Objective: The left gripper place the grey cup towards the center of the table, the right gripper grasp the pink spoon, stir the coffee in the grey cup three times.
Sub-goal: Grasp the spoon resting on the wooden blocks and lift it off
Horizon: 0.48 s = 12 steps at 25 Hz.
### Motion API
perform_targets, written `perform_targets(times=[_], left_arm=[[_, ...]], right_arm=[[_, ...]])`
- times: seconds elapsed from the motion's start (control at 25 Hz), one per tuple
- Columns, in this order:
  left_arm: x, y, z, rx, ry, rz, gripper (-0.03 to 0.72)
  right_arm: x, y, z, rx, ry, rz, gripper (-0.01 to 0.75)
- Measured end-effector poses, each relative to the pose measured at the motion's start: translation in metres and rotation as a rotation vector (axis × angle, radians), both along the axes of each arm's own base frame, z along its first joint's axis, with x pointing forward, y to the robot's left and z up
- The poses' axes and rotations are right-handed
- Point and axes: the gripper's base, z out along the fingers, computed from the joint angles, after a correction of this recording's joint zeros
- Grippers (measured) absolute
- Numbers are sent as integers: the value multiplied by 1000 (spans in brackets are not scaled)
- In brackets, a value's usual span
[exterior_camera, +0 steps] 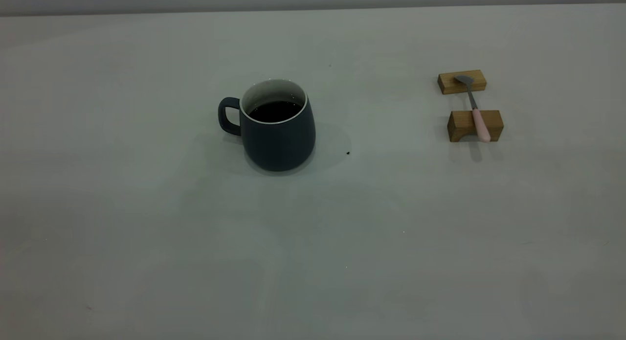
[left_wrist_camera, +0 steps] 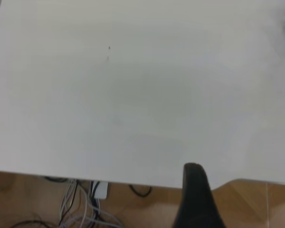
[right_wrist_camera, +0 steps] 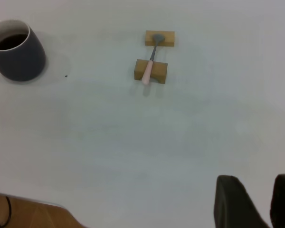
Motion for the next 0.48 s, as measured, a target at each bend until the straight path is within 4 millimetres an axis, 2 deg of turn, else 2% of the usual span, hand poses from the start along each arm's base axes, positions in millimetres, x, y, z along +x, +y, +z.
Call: perform_targets(times=[0.48], left_arm=[[-16,0,-5,3,-85,-40,586]], right_arm=[[0,0,0,0,0,0,237]])
